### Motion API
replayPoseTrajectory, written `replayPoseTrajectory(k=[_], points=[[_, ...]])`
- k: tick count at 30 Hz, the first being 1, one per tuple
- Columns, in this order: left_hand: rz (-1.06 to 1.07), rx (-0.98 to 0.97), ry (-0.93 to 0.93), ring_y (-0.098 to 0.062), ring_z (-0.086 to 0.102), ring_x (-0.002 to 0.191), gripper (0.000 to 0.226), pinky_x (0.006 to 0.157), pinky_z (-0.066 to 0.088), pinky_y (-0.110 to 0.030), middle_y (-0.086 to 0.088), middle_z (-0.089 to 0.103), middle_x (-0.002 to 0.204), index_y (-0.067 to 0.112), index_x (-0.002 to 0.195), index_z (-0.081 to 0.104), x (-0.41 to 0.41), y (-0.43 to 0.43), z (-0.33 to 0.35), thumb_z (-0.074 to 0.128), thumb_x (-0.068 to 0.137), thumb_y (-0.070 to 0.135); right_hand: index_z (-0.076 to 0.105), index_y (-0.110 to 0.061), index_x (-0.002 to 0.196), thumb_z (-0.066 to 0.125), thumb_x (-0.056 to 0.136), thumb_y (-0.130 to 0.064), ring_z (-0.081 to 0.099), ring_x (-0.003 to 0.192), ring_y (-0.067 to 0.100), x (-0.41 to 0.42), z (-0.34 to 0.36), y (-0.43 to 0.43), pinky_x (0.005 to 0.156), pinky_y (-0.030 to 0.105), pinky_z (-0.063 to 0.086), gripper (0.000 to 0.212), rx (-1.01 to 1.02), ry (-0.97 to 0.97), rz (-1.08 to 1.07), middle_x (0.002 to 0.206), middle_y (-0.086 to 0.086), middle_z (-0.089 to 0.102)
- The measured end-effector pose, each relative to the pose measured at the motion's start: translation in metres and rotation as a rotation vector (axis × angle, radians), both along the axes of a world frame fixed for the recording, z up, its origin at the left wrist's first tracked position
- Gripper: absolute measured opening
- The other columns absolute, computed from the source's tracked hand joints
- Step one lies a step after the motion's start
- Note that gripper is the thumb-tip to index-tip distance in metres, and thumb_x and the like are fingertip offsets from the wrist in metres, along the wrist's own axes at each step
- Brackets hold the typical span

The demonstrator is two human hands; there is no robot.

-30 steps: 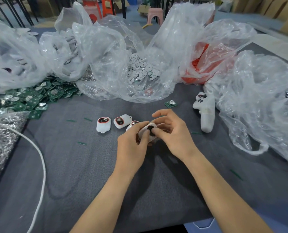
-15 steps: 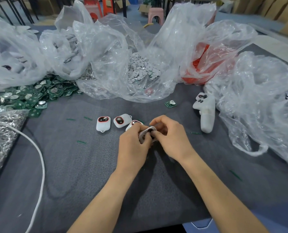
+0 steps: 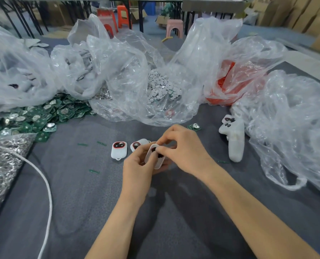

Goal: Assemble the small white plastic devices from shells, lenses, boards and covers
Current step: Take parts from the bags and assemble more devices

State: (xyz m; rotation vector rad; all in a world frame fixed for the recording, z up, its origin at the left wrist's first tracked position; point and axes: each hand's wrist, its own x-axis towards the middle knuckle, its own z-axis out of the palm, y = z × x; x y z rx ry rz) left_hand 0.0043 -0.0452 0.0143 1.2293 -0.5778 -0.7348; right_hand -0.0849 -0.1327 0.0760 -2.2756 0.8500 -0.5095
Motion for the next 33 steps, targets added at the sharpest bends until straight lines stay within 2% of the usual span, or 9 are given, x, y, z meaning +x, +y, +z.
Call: replayPoseTrajectory(k=[2,5,9,13,17,22,27,29,33], points=[[0.047,-0.011,0.01,-0.025,0.072,0.076,0.019,0.062,0.057,-0.028,-0.014,0.072,0.087,0.007,0.092,0.069,0.007,-0.002,-0.001,0.053,0.093,-0.004,0.074,-0.02,0.077,0.076,0.078,-0.03,0.059,0.073,0.004,0.011,0.017,-0.012,0.066,0.01,0.041,0.01,0.042,0.026,0.039,0.08,-0.004,0.066],[0.191,0.012,-0.061,-0.03,0.072,0.077,0.018,0.064,0.058,-0.036,-0.009,0.073,0.082,0.009,0.087,0.066,0.016,-0.005,-0.006,0.054,0.091,-0.003,0.074,-0.012,0.08,0.069,0.084,-0.017,0.054,0.056,-0.002,0.045,0.038,-0.048,0.061,0.007,0.039,0.008,-0.034,-0.101,-0.073,0.069,-0.006,0.064],[0.186,-0.095,0.008,-0.033,0.072,0.075,0.01,0.063,0.057,-0.034,-0.009,0.073,0.088,0.008,0.095,0.049,0.016,-0.006,-0.006,0.047,0.095,-0.001,0.074,-0.007,0.091,0.049,0.087,0.009,0.06,0.071,0.016,0.104,0.033,-0.111,0.074,0.024,0.051,0.03,-0.04,0.078,-0.224,0.093,0.008,0.068],[0.15,-0.185,0.104,-0.04,0.07,0.078,0.009,0.066,0.057,-0.034,-0.016,0.071,0.095,0.017,0.096,0.04,0.018,-0.006,-0.006,0.039,0.095,0.008,0.067,-0.001,0.102,0.046,0.09,0.006,0.063,0.096,0.028,0.149,-0.007,-0.134,0.08,0.029,0.05,0.025,-0.122,0.241,-0.245,0.107,0.014,0.066],[0.142,-0.21,0.109,-0.036,0.071,0.082,0.016,0.069,0.057,-0.031,-0.016,0.069,0.098,0.017,0.096,0.036,0.018,-0.006,-0.007,0.031,0.1,0.002,0.066,0.002,0.096,0.043,0.093,-0.001,0.062,0.098,0.033,0.156,-0.036,-0.13,0.071,0.031,0.039,0.023,-0.231,0.221,-0.29,0.103,0.019,0.066],[0.154,-0.189,0.113,-0.031,0.071,0.079,0.019,0.07,0.056,-0.03,-0.02,0.064,0.099,0.014,0.096,0.038,0.018,-0.008,-0.006,0.029,0.101,-0.002,0.064,0.001,0.096,0.043,0.096,-0.005,0.061,0.096,0.031,0.153,-0.04,-0.137,0.07,0.03,0.04,0.022,-0.261,0.268,-0.253,0.105,0.016,0.065],[0.137,-0.158,0.073,-0.026,0.071,0.079,0.019,0.07,0.058,-0.032,-0.004,0.071,0.088,0.015,0.097,0.039,0.017,-0.007,-0.004,0.03,0.101,-0.001,0.059,-0.002,0.11,0.043,0.092,0.002,0.06,0.103,0.03,0.15,-0.038,-0.138,0.079,0.035,0.047,0.025,-0.31,0.345,-0.23,0.114,0.015,0.062],[0.137,-0.143,0.051,-0.02,0.071,0.08,0.019,0.073,0.059,-0.034,-0.003,0.072,0.087,0.014,0.097,0.038,0.016,-0.006,-0.003,0.03,0.101,-0.002,0.06,-0.007,0.106,0.043,0.092,0.002,0.059,0.093,0.026,0.141,-0.036,-0.136,0.071,0.034,0.047,0.024,-0.343,0.236,-0.318,0.107,0.012,0.064],[0.124,-0.135,0.055,-0.017,0.07,0.083,0.021,0.075,0.058,-0.032,-0.004,0.073,0.084,0.015,0.096,0.038,0.017,-0.007,-0.002,0.032,0.1,-0.005,0.065,-0.009,0.096,0.06,0.089,-0.004,0.062,0.08,0.017,0.098,-0.008,-0.122,0.067,0.021,0.046,0.01,-0.186,-0.401,-0.476,0.091,0.008,0.07]])
